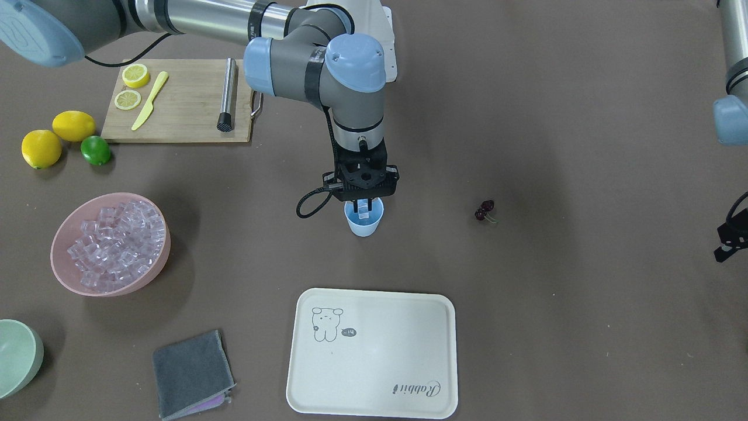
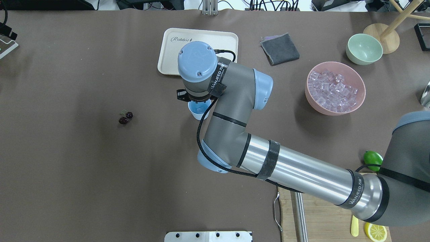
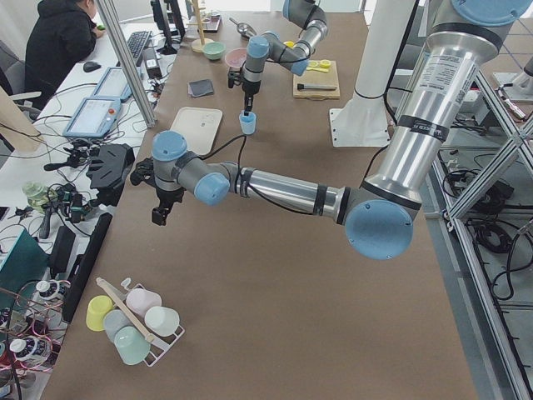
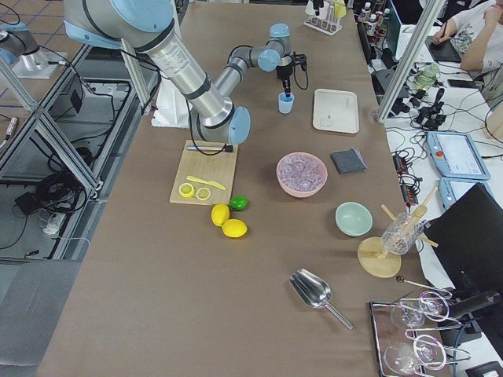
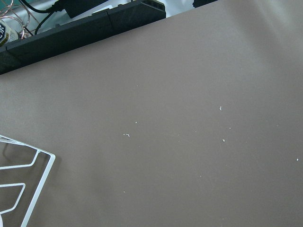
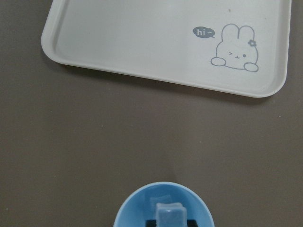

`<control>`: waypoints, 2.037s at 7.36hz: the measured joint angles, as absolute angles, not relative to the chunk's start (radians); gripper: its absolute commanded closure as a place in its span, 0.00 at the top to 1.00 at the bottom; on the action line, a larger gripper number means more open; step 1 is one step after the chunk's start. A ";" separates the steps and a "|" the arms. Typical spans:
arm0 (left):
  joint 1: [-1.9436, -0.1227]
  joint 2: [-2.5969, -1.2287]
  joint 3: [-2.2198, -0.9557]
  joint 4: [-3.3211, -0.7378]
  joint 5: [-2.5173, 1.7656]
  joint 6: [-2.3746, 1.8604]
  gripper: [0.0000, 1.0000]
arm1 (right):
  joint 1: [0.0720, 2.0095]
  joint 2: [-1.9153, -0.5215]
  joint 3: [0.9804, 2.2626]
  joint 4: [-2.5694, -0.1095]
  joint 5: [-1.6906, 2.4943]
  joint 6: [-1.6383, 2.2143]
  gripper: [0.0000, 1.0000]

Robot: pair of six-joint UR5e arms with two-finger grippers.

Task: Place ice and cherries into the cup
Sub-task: 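Carry the second ice cube with the right gripper over the cup, then move the right gripper back into the pink bowl and grasp an ice cube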

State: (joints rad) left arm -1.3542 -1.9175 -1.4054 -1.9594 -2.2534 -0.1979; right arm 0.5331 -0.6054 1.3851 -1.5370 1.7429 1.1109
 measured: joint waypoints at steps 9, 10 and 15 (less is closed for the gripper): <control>-1.355 -1.916 -1.409 -1.960 -2.252 -0.199 0.98 | 0.982 -1.069 1.628 -1.561 2.057 0.500 0.99; -1.355 -1.916 -1.410 -1.960 -2.252 -0.199 0.98 | 0.995 -1.110 1.573 -1.445 2.070 0.479 0.99; -1.355 -1.916 -1.413 -1.960 -2.252 -0.198 0.98 | 1.001 -1.222 1.520 -1.216 2.107 0.494 0.99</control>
State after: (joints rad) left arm -1.3545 -1.9160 -1.4127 -1.9604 -2.2519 -0.1984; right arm 1.0008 -1.2220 1.5196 -1.2161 2.1067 0.4938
